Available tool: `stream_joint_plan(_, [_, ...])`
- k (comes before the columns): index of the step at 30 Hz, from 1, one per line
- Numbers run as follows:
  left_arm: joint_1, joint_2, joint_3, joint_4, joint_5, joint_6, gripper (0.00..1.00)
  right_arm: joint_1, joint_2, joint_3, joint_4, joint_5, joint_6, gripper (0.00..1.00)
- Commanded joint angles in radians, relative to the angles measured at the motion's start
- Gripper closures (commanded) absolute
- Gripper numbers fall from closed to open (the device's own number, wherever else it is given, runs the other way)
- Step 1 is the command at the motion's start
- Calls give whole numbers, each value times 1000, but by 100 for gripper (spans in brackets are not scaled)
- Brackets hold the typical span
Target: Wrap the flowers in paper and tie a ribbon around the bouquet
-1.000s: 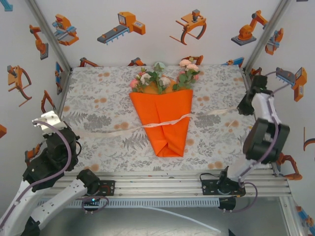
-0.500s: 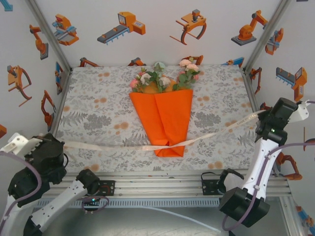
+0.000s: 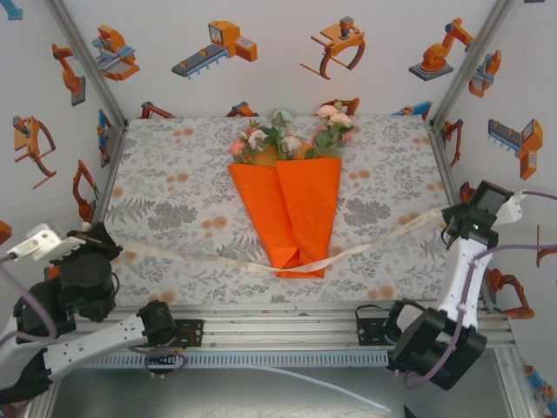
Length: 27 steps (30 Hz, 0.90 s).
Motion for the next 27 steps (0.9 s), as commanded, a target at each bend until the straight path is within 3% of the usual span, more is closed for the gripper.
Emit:
stream_joint_plan(1, [4,141,-15,51,-44,93,100,-4,77,-2,61,-179,-21,76])
stream_joint_plan(4, [138,304,-19,66,158,98,100,0,116,21,58,-226,-18,57])
stream_joint_plan(6, [408,395,-55,185,517,186,100,4,120,40,56,-245,-19,48])
stream_joint_plan(8, [666,444,-112,273,819,180,99,8,119,68,45,-267,-29,44])
stream_joint_plan(10, [872,494,-169,371,1011,165,90,19,126,107,22,-321,-54,44])
stream_joint_plan(12, [1028,579,-189,444,1172,149,75,51,140,141,-23,-361,-77,44])
stream_joint_plan(14, [1073,677,-168,486,1256,150,70,103,145,156,-46,-378,-90,44])
stream_joint_plan(17, [1074,815,-129,530,1275,139,65,219,143,141,-34,-386,-87,44])
stream_joint_plan(21, [1119,993,-69,642,1323,187,38,379,170,99,9,-430,-60,43])
stream_joint_plan(24, [1137,1104,69,579,1424,229,25,478,203,85,20,-502,-92,43])
stream_joint_plan(27, [1135,1076,121,529,1493,176,19,599,220,95,-30,-470,-145,42])
